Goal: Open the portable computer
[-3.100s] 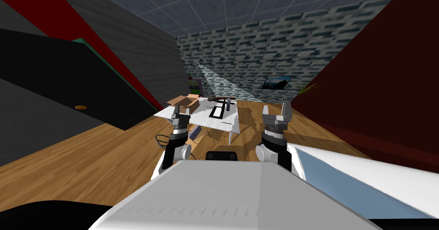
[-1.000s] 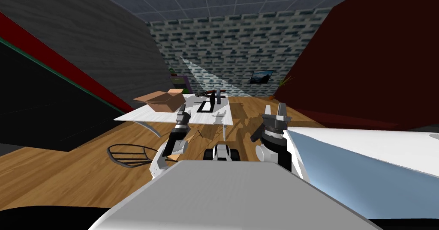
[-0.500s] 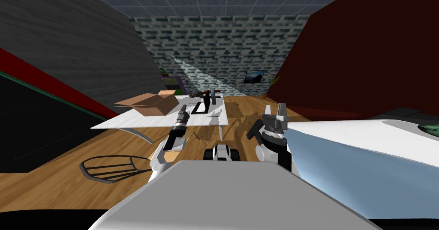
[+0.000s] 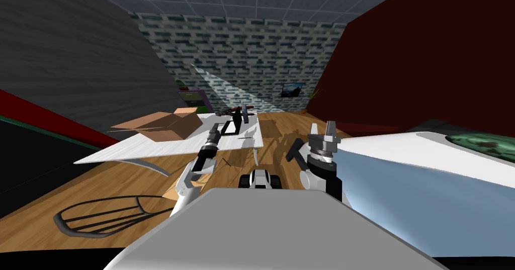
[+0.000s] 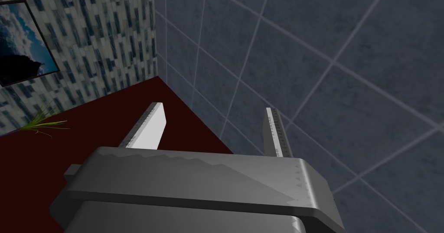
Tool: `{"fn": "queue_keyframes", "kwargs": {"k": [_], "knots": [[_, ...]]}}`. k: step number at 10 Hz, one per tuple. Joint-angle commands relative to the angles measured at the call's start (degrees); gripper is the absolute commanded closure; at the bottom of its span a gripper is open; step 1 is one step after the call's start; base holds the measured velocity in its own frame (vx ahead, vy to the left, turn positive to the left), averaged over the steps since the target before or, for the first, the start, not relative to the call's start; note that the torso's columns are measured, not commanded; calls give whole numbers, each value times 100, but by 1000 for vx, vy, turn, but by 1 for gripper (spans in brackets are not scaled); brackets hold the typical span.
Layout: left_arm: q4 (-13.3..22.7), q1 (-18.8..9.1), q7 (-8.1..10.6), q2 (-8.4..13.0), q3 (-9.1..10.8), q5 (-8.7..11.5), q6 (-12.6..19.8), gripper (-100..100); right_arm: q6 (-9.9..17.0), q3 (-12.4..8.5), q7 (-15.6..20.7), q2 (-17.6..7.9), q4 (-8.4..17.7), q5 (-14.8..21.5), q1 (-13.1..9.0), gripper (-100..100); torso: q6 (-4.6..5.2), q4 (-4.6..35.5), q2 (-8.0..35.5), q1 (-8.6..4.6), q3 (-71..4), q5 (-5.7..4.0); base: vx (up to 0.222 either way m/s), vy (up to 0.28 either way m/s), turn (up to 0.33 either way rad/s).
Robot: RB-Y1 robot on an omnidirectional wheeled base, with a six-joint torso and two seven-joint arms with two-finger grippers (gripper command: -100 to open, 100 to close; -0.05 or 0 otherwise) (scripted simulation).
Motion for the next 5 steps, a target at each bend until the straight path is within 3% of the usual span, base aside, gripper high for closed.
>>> {"fn": "queue_keyframes", "kwargs": {"k": [1,5], "knots": [[188,-160,-56,115,120,-100,286,-100,0,0,0,0,0,0,0,0,-2,0,-1,1,-1,0,18,-35,-139],[473,-433,-137,354,327,-260,781,-100,0,0,0,0,0,0,0,0,-2,1,3,2,2,0,16,-44,-163]]}}
